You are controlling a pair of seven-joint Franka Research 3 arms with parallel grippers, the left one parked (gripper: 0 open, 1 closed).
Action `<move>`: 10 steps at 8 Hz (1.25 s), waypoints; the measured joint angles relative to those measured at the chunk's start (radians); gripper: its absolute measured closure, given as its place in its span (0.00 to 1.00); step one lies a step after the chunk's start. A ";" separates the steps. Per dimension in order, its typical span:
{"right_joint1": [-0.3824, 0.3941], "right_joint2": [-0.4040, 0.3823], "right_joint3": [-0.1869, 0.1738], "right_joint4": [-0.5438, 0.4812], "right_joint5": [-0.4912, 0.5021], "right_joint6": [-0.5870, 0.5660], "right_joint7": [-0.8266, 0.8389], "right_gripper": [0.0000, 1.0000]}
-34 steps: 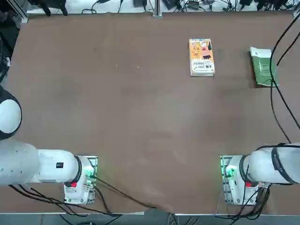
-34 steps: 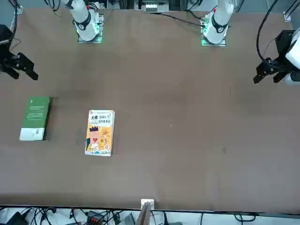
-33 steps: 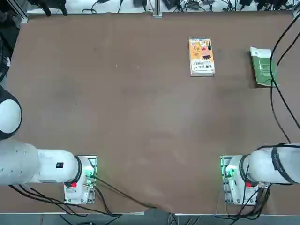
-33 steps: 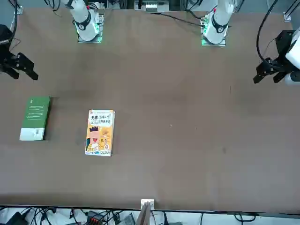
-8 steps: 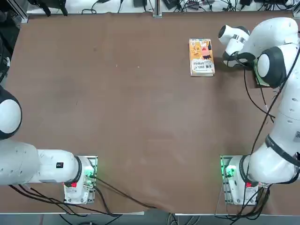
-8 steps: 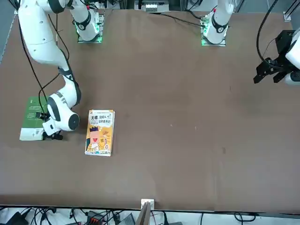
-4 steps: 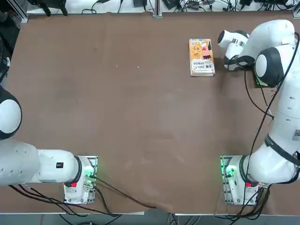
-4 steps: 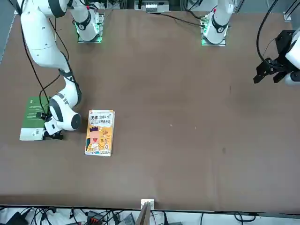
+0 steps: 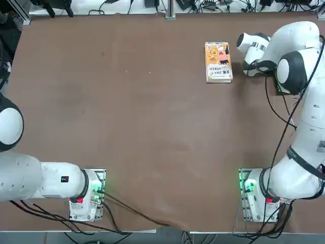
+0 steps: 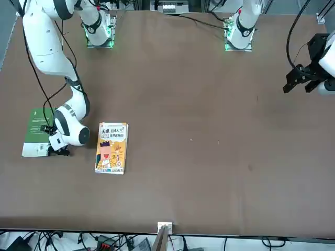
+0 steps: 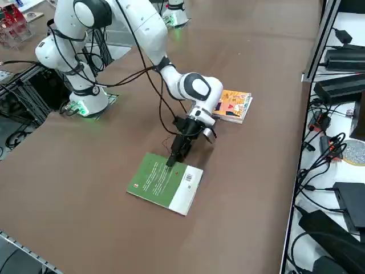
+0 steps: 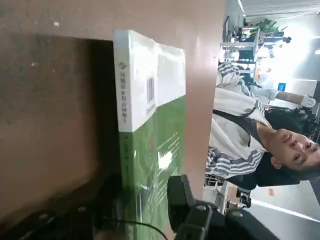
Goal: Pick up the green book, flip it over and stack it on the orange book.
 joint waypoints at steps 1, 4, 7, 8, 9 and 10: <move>0.000 0.000 -0.002 0.000 0.000 0.000 0.000 0.59; 0.001 0.001 -0.004 0.000 0.000 -0.011 0.001 0.89; 0.005 -0.006 -0.004 0.006 -0.003 -0.074 0.001 0.89; 0.005 -0.018 -0.004 0.008 -0.008 -0.105 -0.001 0.89; 0.004 -0.039 -0.004 0.007 -0.016 -0.141 -0.021 0.89; 0.002 -0.074 -0.006 0.004 -0.020 -0.173 -0.064 0.89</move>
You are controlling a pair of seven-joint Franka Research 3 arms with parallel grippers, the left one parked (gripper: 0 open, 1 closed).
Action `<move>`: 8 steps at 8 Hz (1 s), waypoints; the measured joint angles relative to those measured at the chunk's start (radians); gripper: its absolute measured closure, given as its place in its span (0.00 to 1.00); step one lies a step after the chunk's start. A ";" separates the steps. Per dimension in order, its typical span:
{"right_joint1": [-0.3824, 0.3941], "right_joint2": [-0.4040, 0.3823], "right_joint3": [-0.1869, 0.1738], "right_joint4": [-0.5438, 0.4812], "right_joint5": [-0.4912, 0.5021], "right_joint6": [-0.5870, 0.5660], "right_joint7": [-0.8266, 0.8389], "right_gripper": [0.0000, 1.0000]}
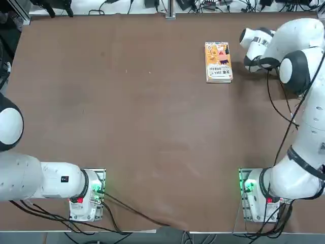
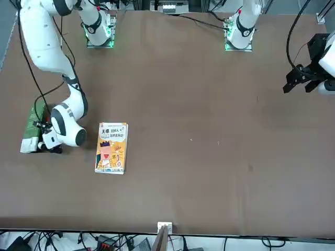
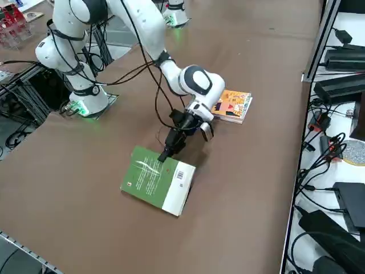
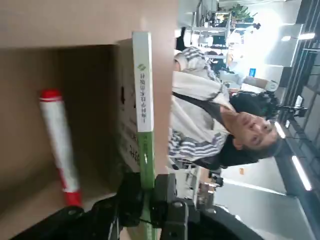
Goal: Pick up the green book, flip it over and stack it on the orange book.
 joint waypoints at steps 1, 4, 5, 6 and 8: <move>-0.001 -0.052 -0.002 -0.010 -0.001 -0.031 -0.056 0.89; 0.013 -0.224 0.042 -0.008 0.035 -0.097 -0.281 0.89; 0.025 -0.276 0.079 0.020 0.110 -0.101 -0.352 0.89; 0.041 -0.307 0.116 0.073 0.203 -0.113 -0.408 0.89; 0.096 -0.317 0.160 0.213 0.410 -0.148 -0.442 0.89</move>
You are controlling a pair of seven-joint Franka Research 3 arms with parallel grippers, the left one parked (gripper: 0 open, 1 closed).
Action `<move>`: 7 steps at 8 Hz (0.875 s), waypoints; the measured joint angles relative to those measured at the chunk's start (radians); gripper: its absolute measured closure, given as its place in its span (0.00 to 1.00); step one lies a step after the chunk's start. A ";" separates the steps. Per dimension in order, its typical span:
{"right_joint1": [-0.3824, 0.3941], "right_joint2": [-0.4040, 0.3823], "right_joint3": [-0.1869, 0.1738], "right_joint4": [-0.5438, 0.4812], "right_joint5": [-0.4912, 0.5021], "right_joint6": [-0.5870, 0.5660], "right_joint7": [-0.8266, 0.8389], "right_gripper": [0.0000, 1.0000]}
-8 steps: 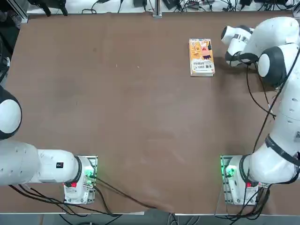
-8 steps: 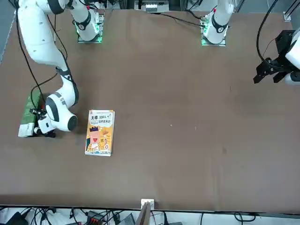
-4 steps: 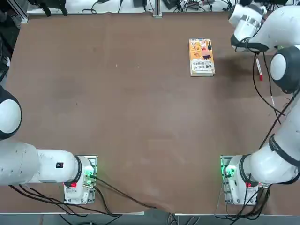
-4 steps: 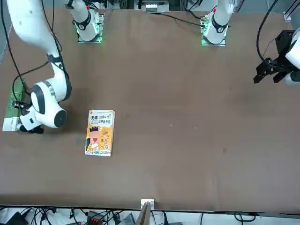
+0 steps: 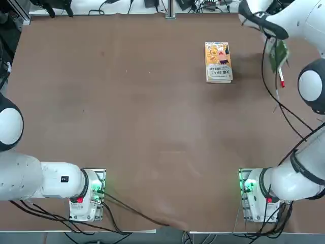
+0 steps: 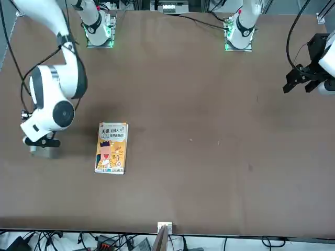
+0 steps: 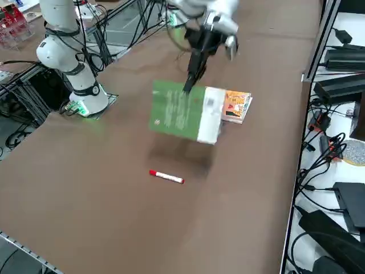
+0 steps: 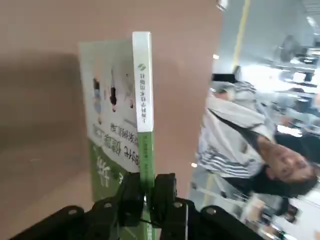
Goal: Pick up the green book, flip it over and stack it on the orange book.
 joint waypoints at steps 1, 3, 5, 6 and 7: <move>0.024 0.003 0.001 0.066 0.145 0.000 0.002 0.89; 0.030 0.020 -0.002 0.185 0.456 0.019 0.021 0.89; 0.028 0.054 -0.007 0.221 0.706 0.124 0.062 0.89; 0.027 0.075 -0.007 0.221 0.791 0.167 0.063 0.89; 0.026 0.100 -0.008 0.222 0.897 0.197 0.052 0.89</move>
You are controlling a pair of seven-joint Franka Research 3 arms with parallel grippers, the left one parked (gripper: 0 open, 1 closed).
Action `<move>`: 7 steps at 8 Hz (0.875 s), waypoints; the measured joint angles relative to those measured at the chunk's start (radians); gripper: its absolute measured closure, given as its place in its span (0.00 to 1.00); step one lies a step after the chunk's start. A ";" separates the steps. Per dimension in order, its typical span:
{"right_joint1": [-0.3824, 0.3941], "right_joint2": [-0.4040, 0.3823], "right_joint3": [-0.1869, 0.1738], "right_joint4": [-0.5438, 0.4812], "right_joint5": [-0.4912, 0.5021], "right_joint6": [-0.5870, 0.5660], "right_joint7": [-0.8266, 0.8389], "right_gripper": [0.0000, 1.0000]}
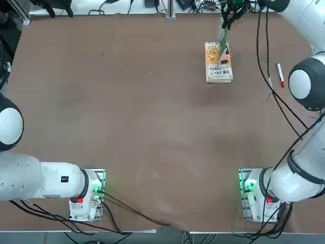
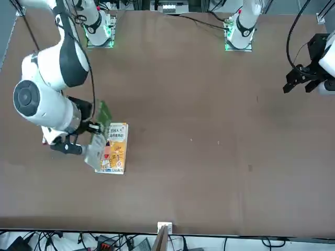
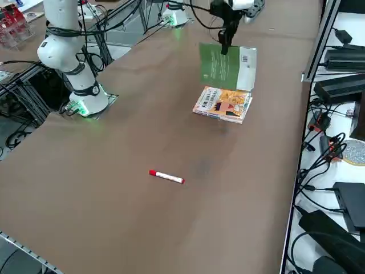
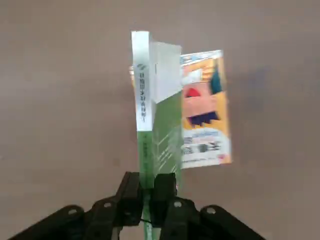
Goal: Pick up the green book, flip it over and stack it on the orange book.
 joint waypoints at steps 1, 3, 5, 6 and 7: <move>-0.004 0.025 -0.002 0.000 0.129 0.011 -0.042 0.89; -0.026 0.084 -0.005 0.000 0.316 0.010 -0.140 0.89; -0.030 0.138 -0.004 0.000 0.381 0.007 -0.212 0.89; -0.029 0.155 -0.003 0.000 0.386 0.005 -0.263 0.89; -0.031 0.166 -0.003 0.000 0.386 -0.001 -0.313 0.89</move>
